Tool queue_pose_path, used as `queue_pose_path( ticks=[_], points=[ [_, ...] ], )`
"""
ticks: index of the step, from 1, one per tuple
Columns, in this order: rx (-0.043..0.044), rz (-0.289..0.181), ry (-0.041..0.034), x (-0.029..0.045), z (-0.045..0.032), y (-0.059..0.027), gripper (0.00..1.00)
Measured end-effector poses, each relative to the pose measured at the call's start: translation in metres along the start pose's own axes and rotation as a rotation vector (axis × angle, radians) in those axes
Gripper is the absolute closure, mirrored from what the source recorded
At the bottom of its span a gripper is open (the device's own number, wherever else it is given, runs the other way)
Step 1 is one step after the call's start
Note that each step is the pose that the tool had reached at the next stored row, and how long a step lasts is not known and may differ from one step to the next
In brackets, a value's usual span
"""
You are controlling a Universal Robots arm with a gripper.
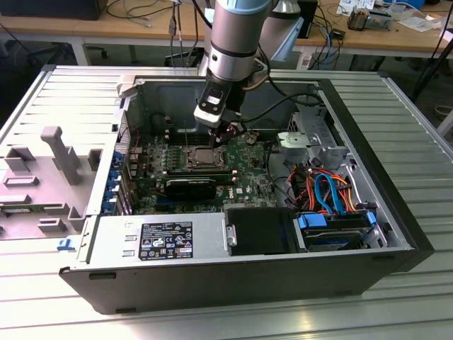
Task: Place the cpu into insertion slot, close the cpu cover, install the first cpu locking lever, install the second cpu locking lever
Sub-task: 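Install the first cpu locking lever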
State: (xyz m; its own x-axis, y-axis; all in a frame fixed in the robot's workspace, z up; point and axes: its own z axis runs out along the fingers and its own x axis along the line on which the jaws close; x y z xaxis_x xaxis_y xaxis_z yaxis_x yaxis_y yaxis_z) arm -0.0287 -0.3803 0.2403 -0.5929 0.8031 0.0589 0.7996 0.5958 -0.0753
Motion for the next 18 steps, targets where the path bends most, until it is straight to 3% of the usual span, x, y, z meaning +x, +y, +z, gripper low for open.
queue_pose_path(
  ticks=[18],
  points=[
    [0.0034, -0.058, -0.0044, 0.0000, 0.0000, 0.0000, 0.89]
  ],
)
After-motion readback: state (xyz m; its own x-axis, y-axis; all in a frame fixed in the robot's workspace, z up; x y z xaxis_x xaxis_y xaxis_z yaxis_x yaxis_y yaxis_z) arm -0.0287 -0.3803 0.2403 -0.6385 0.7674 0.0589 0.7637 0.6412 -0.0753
